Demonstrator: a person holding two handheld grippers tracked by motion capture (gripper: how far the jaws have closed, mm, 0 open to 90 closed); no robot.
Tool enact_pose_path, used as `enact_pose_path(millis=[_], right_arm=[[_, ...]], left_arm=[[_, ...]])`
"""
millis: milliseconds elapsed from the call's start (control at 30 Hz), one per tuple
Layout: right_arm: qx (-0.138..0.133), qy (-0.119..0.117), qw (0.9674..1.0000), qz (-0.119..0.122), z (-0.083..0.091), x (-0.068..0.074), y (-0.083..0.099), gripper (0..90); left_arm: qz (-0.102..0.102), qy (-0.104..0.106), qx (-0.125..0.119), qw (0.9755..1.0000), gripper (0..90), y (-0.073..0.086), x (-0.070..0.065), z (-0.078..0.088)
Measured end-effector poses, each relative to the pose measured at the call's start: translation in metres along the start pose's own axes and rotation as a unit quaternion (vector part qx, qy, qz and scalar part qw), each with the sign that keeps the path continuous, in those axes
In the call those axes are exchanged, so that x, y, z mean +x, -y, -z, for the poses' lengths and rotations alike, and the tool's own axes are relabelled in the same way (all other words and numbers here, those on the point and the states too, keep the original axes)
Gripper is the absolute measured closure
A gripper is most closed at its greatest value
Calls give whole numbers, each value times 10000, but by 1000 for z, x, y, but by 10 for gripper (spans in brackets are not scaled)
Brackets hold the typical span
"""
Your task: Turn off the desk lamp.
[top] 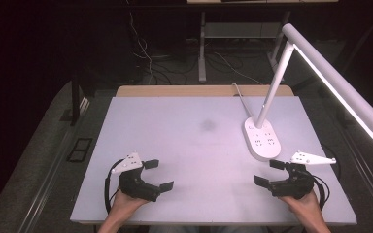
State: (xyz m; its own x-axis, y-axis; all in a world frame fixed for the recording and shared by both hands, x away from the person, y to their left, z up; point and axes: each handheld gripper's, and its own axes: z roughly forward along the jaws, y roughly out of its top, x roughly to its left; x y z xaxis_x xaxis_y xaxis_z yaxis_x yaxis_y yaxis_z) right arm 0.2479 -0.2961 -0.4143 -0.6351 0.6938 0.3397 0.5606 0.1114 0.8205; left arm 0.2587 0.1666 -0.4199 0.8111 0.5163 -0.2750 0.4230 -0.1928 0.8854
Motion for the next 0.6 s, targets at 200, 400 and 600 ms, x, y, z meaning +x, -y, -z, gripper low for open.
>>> enact_pose_path(millis=[200,400,600], right_arm=[[-16,-40,10000,-29,0,1,0,8],[25,-101,9999,-35,0,3,0,8],[92,-172,9998,-52,-1,6,0,8]], left_arm=[[-12,27,26,10000,0,0,-1,0],[-40,44,40,10000,0,0,-1,-1],[-15,39,34,10000,0,0,-1,0]])
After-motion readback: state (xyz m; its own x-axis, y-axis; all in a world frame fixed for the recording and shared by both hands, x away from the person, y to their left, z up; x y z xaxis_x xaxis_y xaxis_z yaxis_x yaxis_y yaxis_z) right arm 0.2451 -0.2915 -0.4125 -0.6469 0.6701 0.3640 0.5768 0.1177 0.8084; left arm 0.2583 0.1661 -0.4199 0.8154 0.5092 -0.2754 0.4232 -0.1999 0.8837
